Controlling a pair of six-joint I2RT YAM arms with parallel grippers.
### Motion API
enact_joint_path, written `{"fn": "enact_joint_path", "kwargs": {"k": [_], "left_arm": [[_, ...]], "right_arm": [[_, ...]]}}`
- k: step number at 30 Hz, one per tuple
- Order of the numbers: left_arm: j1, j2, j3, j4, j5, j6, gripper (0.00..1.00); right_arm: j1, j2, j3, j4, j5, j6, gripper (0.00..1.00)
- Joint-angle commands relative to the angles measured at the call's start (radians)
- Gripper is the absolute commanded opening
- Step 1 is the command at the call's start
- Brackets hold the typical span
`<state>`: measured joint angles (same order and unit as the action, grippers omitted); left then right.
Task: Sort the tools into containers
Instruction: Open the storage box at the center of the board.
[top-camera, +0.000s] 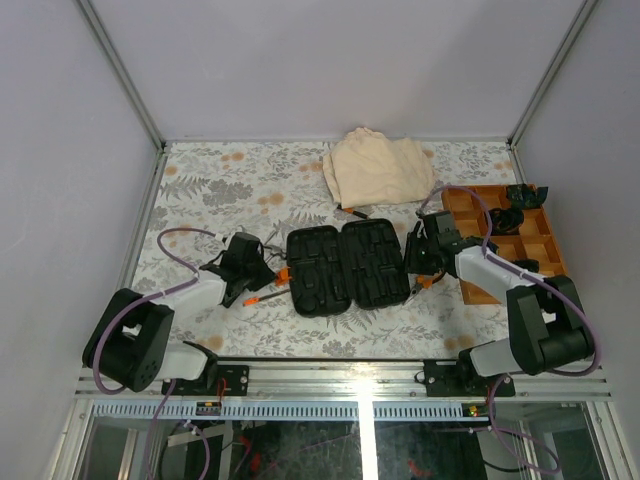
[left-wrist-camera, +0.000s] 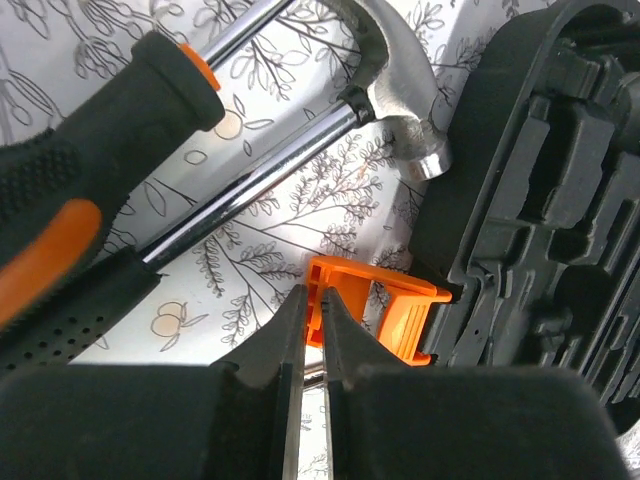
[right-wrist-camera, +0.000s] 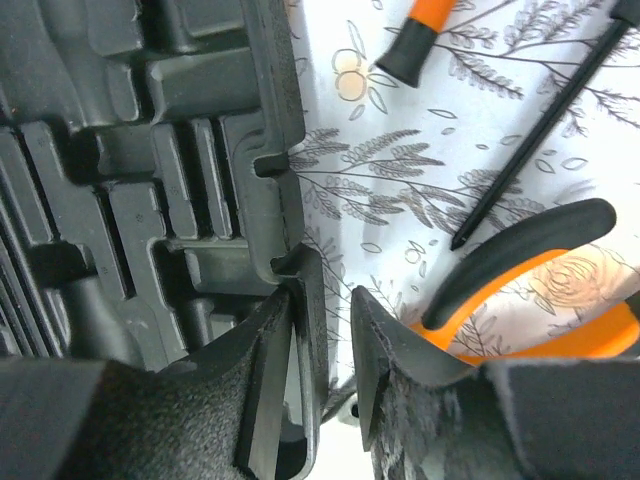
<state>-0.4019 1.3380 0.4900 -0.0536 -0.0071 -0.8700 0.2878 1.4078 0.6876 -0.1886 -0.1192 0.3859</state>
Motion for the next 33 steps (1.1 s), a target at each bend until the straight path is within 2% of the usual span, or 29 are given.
{"fn": "enact_joint_path", "kwargs": {"k": [1, 10, 16, 24, 33], "left_arm": [[0.043, 0.013, 0.009, -0.113, -0.041, 0.04, 0.01], [0.062, 0.012, 0.019, -0.121, -0.04, 0.052, 0.07], [0.071, 0.003, 0.023, -0.122, -0.025, 0.061, 0.16], [0.071, -0.074, 0.066, -0.177, -0.042, 0.086, 0.32], [0.07, -0.162, 0.151, -0.308, -0.129, 0.108, 0.4]], "right_arm": [[-0.001, 0.031, 0.051, 0.054, -0.067, -0.009, 0.35], [0.026, 0.104, 0.063, 0.093, -0.113, 0.003, 0.31], [0.047, 0.106, 0.09, 0.081, -0.076, -0.007, 0.33], [0.047, -0.139, 0.127, -0.018, 0.151, -0.04, 0.51], [0.047, -0.337, 0.072, -0.069, 0.2, -0.045, 0.56]]}}
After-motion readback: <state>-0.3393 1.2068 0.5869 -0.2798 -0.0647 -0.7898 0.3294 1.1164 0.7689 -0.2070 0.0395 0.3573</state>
